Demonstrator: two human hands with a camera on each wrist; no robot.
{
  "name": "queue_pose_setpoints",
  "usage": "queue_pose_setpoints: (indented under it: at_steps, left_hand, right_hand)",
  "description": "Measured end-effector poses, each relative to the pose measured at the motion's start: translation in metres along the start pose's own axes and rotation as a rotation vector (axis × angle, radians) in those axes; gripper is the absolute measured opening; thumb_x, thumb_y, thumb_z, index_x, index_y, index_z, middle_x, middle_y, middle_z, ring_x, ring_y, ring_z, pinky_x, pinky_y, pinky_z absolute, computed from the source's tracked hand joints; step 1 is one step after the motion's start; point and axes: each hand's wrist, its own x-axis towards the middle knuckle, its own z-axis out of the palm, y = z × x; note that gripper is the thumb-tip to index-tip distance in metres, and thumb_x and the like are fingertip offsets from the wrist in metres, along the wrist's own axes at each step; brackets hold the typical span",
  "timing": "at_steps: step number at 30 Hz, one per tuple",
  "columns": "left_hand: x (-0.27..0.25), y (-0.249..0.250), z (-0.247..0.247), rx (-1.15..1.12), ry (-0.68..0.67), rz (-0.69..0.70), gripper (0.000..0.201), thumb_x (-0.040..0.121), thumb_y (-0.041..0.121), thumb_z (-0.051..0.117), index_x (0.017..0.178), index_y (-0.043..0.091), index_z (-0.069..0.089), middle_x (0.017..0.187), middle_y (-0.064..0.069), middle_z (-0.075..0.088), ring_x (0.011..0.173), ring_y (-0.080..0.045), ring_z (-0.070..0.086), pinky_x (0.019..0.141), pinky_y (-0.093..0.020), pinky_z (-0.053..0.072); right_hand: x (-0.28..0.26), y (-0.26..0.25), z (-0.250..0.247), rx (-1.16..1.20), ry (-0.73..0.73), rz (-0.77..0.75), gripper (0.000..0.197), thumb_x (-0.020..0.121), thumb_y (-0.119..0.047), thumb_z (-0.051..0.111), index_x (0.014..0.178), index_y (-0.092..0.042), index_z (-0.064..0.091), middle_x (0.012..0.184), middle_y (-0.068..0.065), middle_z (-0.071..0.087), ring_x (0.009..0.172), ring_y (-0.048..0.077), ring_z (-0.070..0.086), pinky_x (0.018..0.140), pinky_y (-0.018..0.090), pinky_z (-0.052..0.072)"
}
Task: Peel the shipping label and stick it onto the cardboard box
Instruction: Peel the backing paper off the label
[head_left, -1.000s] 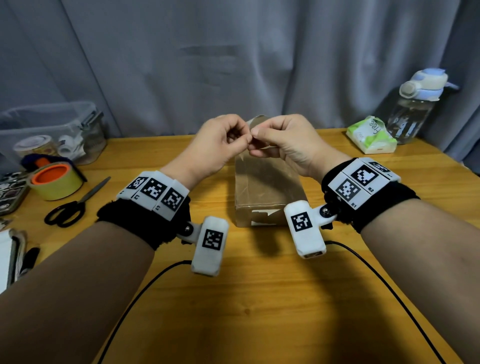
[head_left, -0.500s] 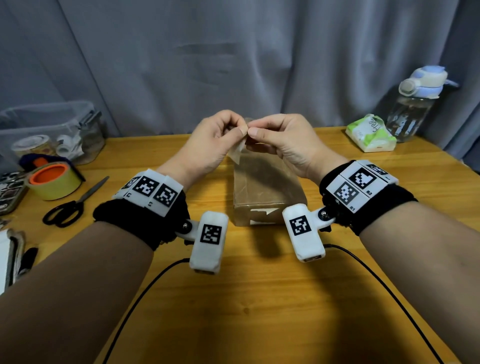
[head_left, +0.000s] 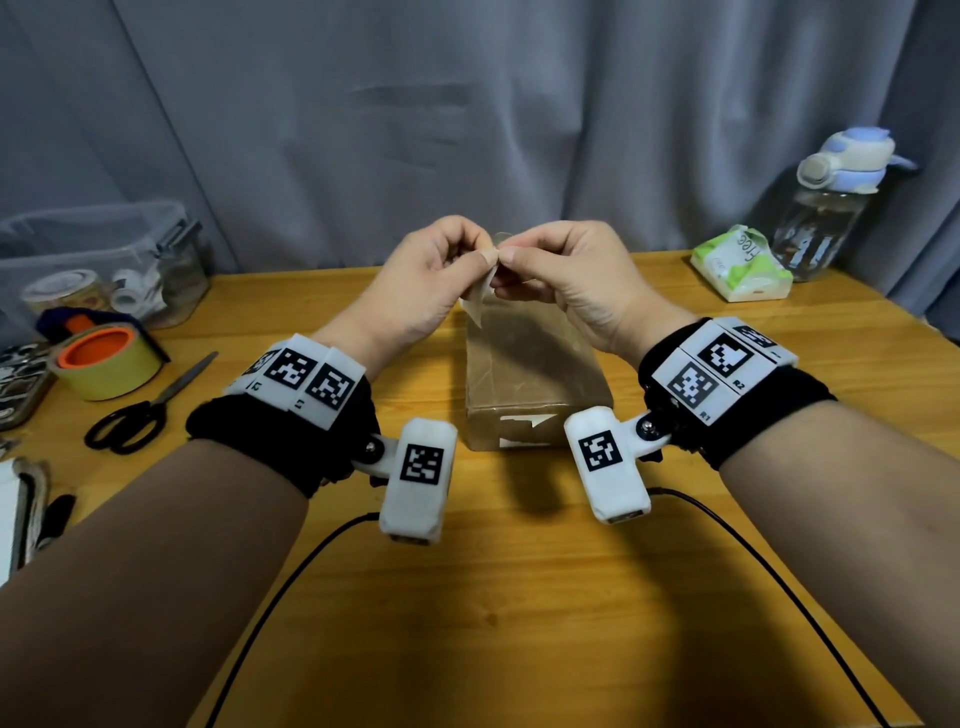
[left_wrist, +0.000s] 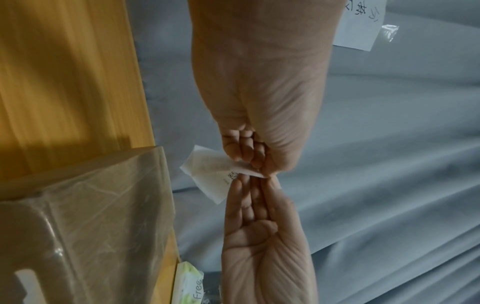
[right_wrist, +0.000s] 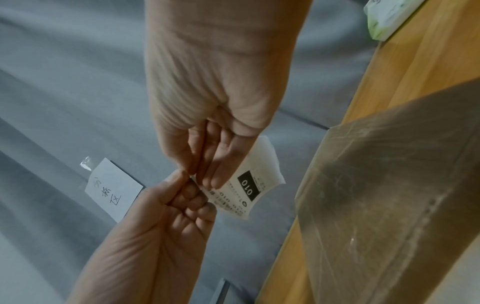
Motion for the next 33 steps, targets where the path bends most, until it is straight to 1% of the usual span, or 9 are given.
queue_pose_setpoints:
  at_steps: [4, 8, 14, 17, 22, 24, 26, 31, 33]
  left_hand:
    - [0.005, 0.0, 0.003, 0.064, 0.039, -0.017, 0.015, 0.09, 0.008, 0.053, 0.077, 0.016, 0.053, 0.068, -0.002, 0.056, 0.063, -0.01, 0.051, 0.063, -0.019, 0.045]
    - [0.011, 0.002, 0.007, 0.068, 0.062, -0.067, 0.015, 0.088, 0.005, 0.049, 0.076, 0.013, 0.053, 0.066, 0.0, 0.056, 0.063, -0.01, 0.052, 0.06, -0.017, 0.045]
    - [0.01, 0.001, 0.01, -0.088, 0.09, -0.158, 0.025, 0.087, 0.002, 0.042, 0.068, 0.015, 0.052, 0.064, -0.001, 0.054, 0.061, -0.009, 0.052, 0.056, -0.016, 0.045]
    - [0.006, -0.003, 0.01, -0.109, 0.096, -0.18, 0.026, 0.086, 0.001, 0.04, 0.067, 0.014, 0.052, 0.064, -0.002, 0.054, 0.06, -0.009, 0.052, 0.057, -0.016, 0.045]
    - [0.004, -0.007, 0.01, -0.187, 0.119, -0.216, 0.025, 0.086, -0.001, 0.041, 0.068, 0.013, 0.051, 0.068, -0.005, 0.056, 0.061, -0.011, 0.053, 0.055, -0.015, 0.044]
    - [0.004, -0.007, 0.009, -0.226, 0.14, -0.228, 0.025, 0.087, 0.0, 0.042, 0.067, 0.013, 0.052, 0.065, -0.003, 0.057, 0.061, -0.011, 0.053, 0.056, -0.016, 0.045]
    - [0.004, -0.006, 0.009, -0.261, 0.154, -0.234, 0.026, 0.087, 0.001, 0.043, 0.067, 0.013, 0.052, 0.063, 0.0, 0.058, 0.06, -0.008, 0.053, 0.056, -0.015, 0.045]
    - [0.005, -0.005, 0.01, -0.194, 0.14, -0.185, 0.025, 0.088, 0.003, 0.045, 0.068, 0.014, 0.053, 0.066, -0.001, 0.055, 0.062, -0.008, 0.051, 0.058, -0.016, 0.045]
    - [0.006, -0.005, 0.009, -0.18, 0.134, -0.174, 0.024, 0.088, 0.003, 0.045, 0.068, 0.014, 0.053, 0.066, -0.001, 0.055, 0.062, -0.008, 0.052, 0.06, -0.017, 0.046]
  right_hand:
    - [0.002, -0.001, 0.002, -0.144, 0.069, -0.051, 0.008, 0.081, 0.0, 0.065, 0.074, -0.004, 0.068, 0.054, -0.002, 0.066, 0.054, 0.01, 0.061, 0.072, 0.039, 0.058]
    - [0.006, -0.005, 0.005, -0.198, 0.099, -0.027, 0.006, 0.08, -0.001, 0.062, 0.076, 0.001, 0.065, 0.063, 0.011, 0.065, 0.064, 0.023, 0.064, 0.07, 0.04, 0.058]
    - [0.007, -0.004, 0.005, -0.141, 0.116, 0.061, 0.011, 0.083, -0.008, 0.061, 0.074, -0.003, 0.063, 0.046, -0.007, 0.059, 0.063, 0.02, 0.061, 0.077, 0.046, 0.058]
    - [0.004, -0.002, 0.005, -0.117, 0.12, 0.088, 0.012, 0.084, -0.004, 0.057, 0.073, -0.002, 0.061, 0.043, -0.008, 0.057, 0.055, 0.015, 0.059, 0.076, 0.044, 0.058]
    - [0.002, 0.001, 0.007, -0.049, 0.14, 0.116, 0.018, 0.086, -0.001, 0.053, 0.068, -0.004, 0.057, 0.043, -0.006, 0.057, 0.05, 0.01, 0.059, 0.063, 0.03, 0.057]
    - [0.002, 0.001, 0.007, -0.005, 0.146, 0.126, 0.017, 0.086, -0.001, 0.053, 0.07, -0.005, 0.058, 0.049, -0.001, 0.06, 0.051, 0.011, 0.061, 0.066, 0.031, 0.056]
    - [0.001, -0.002, 0.008, 0.036, 0.142, 0.136, 0.017, 0.088, -0.004, 0.053, 0.072, -0.005, 0.059, 0.047, -0.003, 0.059, 0.05, 0.01, 0.06, 0.07, 0.033, 0.055]
    - [-0.001, -0.004, 0.008, -0.051, 0.052, 0.131, 0.027, 0.088, -0.034, 0.059, 0.081, -0.007, 0.063, 0.05, -0.007, 0.059, 0.054, 0.008, 0.059, 0.075, 0.038, 0.056]
    - [-0.002, -0.002, 0.008, -0.114, 0.049, 0.103, 0.023, 0.087, -0.027, 0.062, 0.081, -0.006, 0.066, 0.049, -0.008, 0.06, 0.055, 0.007, 0.06, 0.074, 0.036, 0.056]
